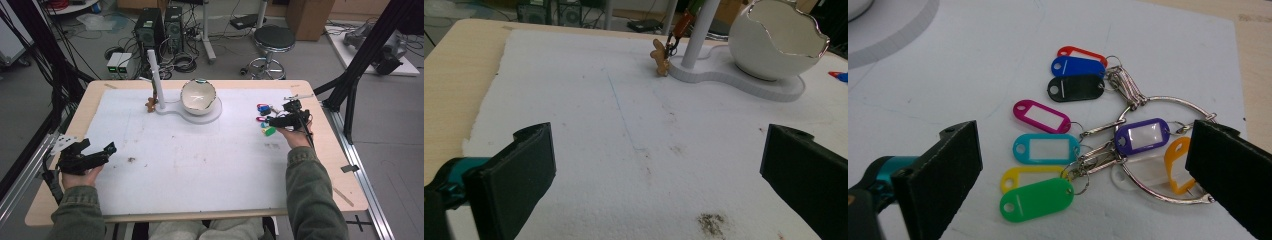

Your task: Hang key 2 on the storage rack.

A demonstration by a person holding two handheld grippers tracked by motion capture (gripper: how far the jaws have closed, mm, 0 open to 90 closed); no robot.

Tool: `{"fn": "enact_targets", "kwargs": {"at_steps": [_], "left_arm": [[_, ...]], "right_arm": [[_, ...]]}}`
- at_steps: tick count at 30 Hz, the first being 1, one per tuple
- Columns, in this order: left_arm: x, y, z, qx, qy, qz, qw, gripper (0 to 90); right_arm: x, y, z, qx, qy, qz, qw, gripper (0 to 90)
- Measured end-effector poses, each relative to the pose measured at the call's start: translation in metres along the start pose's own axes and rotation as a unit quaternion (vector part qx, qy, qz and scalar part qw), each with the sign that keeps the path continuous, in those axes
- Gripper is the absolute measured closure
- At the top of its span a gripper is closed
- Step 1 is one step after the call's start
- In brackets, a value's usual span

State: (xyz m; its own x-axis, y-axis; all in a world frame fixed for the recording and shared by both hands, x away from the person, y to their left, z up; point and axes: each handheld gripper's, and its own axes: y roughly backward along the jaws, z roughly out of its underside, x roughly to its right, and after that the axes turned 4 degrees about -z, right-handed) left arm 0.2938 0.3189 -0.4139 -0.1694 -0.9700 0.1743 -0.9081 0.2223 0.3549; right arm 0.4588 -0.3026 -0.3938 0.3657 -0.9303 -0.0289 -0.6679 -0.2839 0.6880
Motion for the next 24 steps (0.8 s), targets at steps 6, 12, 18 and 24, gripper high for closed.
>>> {"fn": "enact_targets", "kwargs": {"at_steps": [6, 12, 18, 24], "left_arm": [[0.000, 0.000, 0.000, 0.000, 0.001, 0.002, 1.0000, 1.8], [-0.001, 0.000, 0.000, -0.001, 0.000, 0.004, 1.0000, 1.8], [0.000, 0.000, 0.000, -0.001, -0.001, 0.005, 1.0000, 1.8], [0.000, -0.001, 0.000, -0.005, -0.003, 0.009, 0.9999, 1.8]], "right_arm": [[0.001, -0.014, 0.000, -0.024, -0.002, 0.003, 0.9997, 0.6], [0.007, -0.024, 0.003, -0.043, -0.026, 0.000, 0.9987, 0.6], [0.006, -0.030, 0.005, -0.060, -0.046, -0.006, 0.9971, 3.3], [0.006, -0.034, 0.007, -0.085, -0.065, -0.009, 0.9942, 11.6]]}}
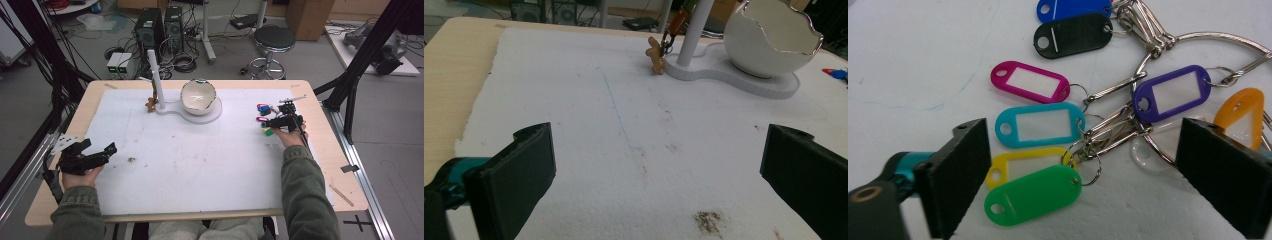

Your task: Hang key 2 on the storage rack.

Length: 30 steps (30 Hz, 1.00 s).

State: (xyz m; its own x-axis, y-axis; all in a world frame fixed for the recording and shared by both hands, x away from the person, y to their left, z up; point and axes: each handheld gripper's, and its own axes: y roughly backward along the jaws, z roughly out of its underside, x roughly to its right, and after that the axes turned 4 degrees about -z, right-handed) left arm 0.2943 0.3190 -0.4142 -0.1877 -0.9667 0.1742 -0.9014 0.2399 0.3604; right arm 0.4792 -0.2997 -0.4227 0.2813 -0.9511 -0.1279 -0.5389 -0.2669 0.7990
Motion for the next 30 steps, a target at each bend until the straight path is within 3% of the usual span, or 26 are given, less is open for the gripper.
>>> {"fn": "enact_targets", "kwargs": {"at_steps": [6, 10, 16, 20, 23, 26, 30], "left_arm": [[-0.0002, 0.0000, 0.0000, 0.000, 0.000, -0.001, 1.0000, 1.8], [-0.0002, -0.0005, 0.0000, 0.000, 0.001, 0.001, 1.0000, 1.8], [-0.0003, -0.0010, 0.0001, 0.000, 0.000, 0.000, 1.0000, 1.8], [-0.0001, -0.0011, 0.0001, 0.000, 0.000, 0.000, 1.0000, 1.8], [-0.0001, -0.0011, 0.0000, 0.000, -0.001, -0.001, 1.0000, 1.8], [-0.0003, -0.0010, 0.0000, 0.000, -0.001, -0.001, 1.0000, 1.9], [-0.0002, -0.0011, 0.0001, 0.000, -0.001, -0.001, 1.0000, 1.8]], "right_arm": [[-0.0019, -0.0040, -0.0001, -0.005, -0.006, 0.009, 0.9999, 25.3], [0.0009, -0.0038, 0.0000, 0.007, -0.050, 0.004, 0.9987, 34.1], [-0.0019, -0.0045, 0.0004, 0.005, -0.035, 0.036, 0.9987, 46.6], [-0.0038, -0.0042, 0.0007, 0.002, -0.022, 0.063, 0.9978, 62.8], [-0.0035, -0.0028, 0.0011, 0.001, -0.011, 0.060, 0.9981, 73.2], [-0.0036, -0.0024, 0.0010, 0.002, -0.016, 0.058, 0.9982, 74.2], [0.0023, 0.0003, 0.0012, 0.001, -0.034, 0.033, 0.9989, 74.7]]}}
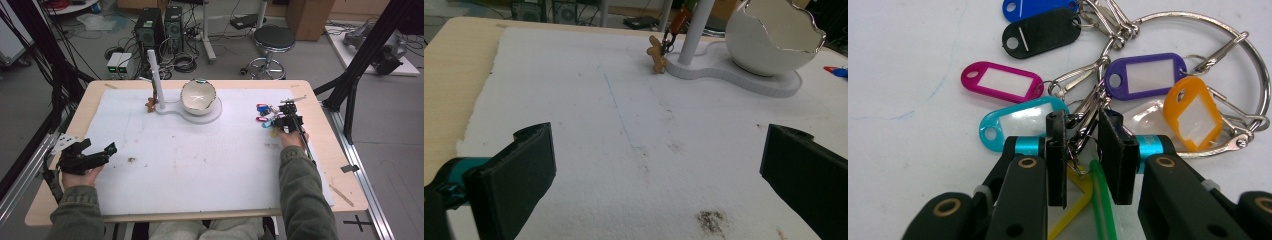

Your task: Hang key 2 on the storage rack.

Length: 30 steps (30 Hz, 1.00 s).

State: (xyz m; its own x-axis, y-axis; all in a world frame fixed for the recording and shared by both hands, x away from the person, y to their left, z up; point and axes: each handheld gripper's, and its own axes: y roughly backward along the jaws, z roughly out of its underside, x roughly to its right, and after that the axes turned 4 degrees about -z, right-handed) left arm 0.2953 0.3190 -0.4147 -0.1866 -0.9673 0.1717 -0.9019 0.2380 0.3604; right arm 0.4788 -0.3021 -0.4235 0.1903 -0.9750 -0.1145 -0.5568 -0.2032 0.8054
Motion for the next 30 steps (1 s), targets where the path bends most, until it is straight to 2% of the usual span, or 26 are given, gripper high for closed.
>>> {"fn": "enact_targets", "kwargs": {"at_steps": [6, 11, 19, 22, 30], "left_arm": [[0.000, 0.000, 0.000, 0.001, 0.000, 0.001, 1.0000, 1.8], [0.000, 0.000, 0.000, 0.001, -0.001, 0.000, 1.0000, 1.8], [0.000, -0.001, 0.000, 0.002, 0.000, 0.001, 1.0000, 1.9], [0.001, -0.001, -0.001, 0.001, -0.001, 0.002, 1.0000, 1.9], [0.002, -0.003, -0.001, 0.000, -0.002, 0.004, 1.0000, 1.8]], "right_arm": [[0.004, 0.006, -0.001, 0.012, -0.006, -0.023, 0.9997, 75.0], [0.008, 0.013, -0.002, 0.027, -0.026, -0.054, 0.9979, 74.9], [0.015, 0.027, -0.004, 0.055, -0.056, -0.106, 0.9913, 74.8], [0.016, 0.031, -0.004, 0.064, -0.067, -0.124, 0.9879, 74.8], [0.015, 0.041, -0.006, 0.078, -0.079, -0.151, 0.9823, 74.7]]}}
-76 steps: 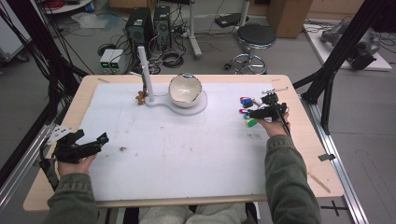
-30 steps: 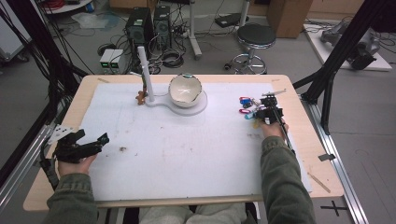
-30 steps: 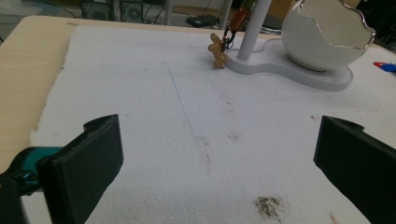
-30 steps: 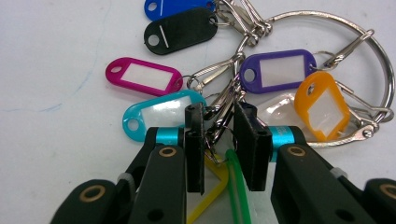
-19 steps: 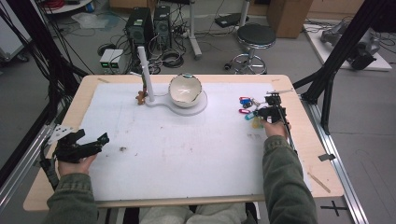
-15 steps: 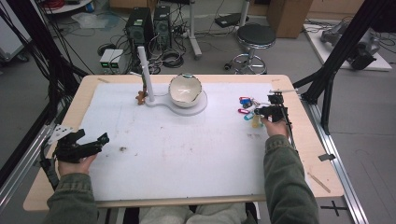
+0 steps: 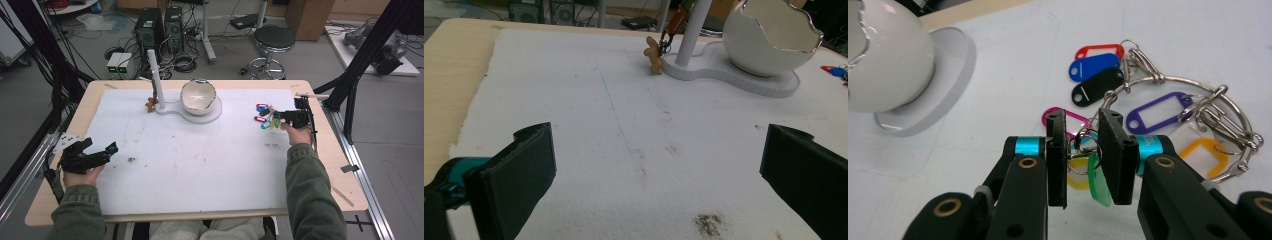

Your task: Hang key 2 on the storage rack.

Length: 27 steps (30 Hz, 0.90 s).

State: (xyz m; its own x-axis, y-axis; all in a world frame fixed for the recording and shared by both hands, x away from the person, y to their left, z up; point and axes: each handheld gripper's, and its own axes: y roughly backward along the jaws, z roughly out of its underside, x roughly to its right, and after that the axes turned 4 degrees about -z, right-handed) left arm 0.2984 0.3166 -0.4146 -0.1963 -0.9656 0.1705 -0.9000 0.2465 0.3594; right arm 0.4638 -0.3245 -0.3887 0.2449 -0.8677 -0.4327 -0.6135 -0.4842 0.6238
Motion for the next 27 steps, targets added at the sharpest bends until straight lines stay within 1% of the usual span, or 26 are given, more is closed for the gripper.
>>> {"fn": "enact_targets", "kwargs": {"at_steps": [4, 10, 13, 21, 27], "left_arm": [[0.000, -0.001, 0.000, 0.000, -0.001, 0.001, 1.0000, 1.8], [0.001, -0.001, -0.001, 0.000, -0.001, 0.004, 1.0000, 1.9], [0.001, -0.001, -0.001, 0.002, 0.001, 0.003, 1.0000, 1.8], [0.001, 0.000, -0.001, 0.004, 0.000, 0.005, 1.0000, 1.9], [0.001, 0.000, -0.001, 0.004, 0.000, 0.004, 1.0000, 1.9]], "right_arm": [[-0.006, 0.006, -0.005, 0.007, 0.000, -0.013, 0.9999, 74.7], [-0.019, 0.015, -0.016, 0.017, 0.009, -0.032, 0.9993, 74.7], [-0.024, 0.019, -0.019, 0.022, 0.010, -0.040, 0.9989, 74.7], [-0.034, 0.025, -0.025, 0.021, 0.018, -0.054, 0.9981, 74.7], [-0.043, 0.031, -0.030, 0.028, 0.021, -0.070, 0.9969, 74.7]]}}
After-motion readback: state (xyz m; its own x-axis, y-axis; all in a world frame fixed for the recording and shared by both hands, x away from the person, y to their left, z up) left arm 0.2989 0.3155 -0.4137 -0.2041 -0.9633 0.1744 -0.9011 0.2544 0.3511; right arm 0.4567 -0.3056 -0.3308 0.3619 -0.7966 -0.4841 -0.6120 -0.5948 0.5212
